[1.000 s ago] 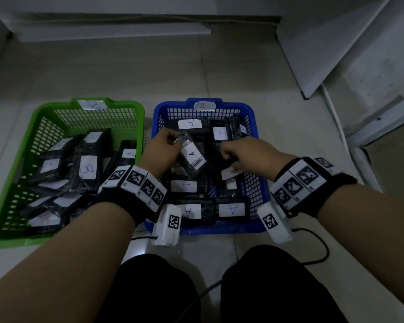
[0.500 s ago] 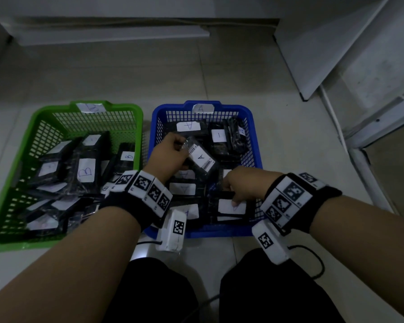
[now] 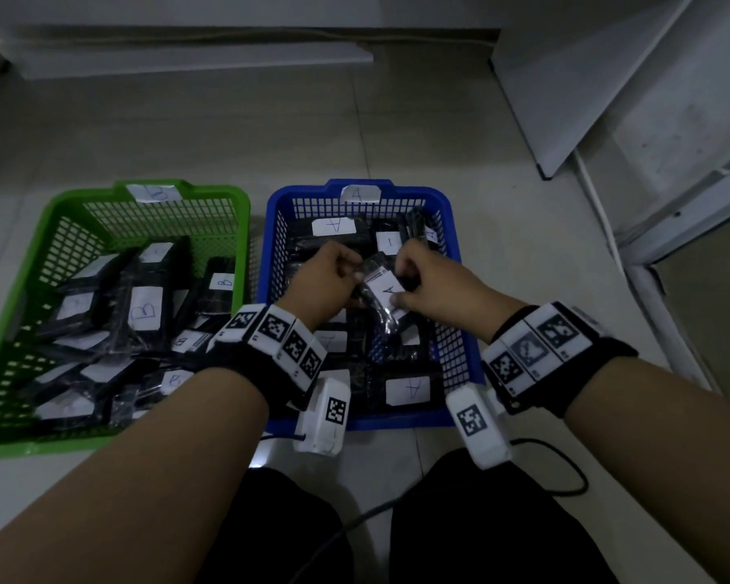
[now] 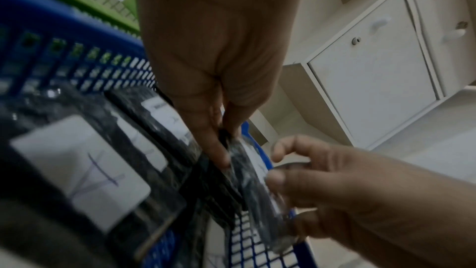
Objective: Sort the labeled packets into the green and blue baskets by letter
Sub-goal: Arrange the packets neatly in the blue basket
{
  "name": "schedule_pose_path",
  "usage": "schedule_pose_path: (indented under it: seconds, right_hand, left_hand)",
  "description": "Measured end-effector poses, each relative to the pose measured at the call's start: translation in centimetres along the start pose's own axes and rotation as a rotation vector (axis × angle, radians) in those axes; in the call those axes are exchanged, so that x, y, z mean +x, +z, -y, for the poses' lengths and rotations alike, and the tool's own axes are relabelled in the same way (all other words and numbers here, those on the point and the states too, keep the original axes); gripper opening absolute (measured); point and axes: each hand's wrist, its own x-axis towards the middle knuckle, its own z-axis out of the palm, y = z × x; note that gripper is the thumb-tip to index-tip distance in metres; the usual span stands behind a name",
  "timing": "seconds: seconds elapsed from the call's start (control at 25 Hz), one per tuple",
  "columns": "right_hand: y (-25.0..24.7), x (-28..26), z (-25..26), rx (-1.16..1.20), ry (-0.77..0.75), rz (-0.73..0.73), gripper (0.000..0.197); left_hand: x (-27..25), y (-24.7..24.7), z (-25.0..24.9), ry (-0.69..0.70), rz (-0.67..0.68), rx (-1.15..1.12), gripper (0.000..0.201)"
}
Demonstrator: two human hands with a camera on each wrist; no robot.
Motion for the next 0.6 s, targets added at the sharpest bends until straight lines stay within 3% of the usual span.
schedule_pose_path:
  seconds: [0.12,0.2,0.32,0.44,0.52,0.6]
  right_hand:
    - [1.3,-0.3,-1.1,-0.088,0.072,0.092,0.023]
    - [2.1,-0.1,-1.8,-0.220,0.114,0.155,0.019]
    - [2.7,0.1,-2.0,-0.404,0.128,0.193,0.028]
    - [2.3,0.3,-1.5,-0.434,-0.036,0.116,0.027]
    - [2.5,0.1,-0.9,-0.442,-0.117,0.322,0.027]
    - [3.5,0.0,-0.4,-0.608,-0.092,0.554,0.036]
  left_hand:
    - [0.0,1.2,0.2,0.117,0.139,0.317,0.029]
    - [-0.1,1.5,0.2,0.196,0.160,0.466,0.033]
    - [-0.1,1.0,0.3,0.138,0.162,0.418,0.026]
    - [-0.4,-0.4,-0.2,0.122,0.087,0.419,0.013]
    - [-0.7,-1.7,-0.4,0.156,0.133,0.553,0.010]
    - [-1.1,-2.8,-0.2,0.111,0.390,0.670,0.004]
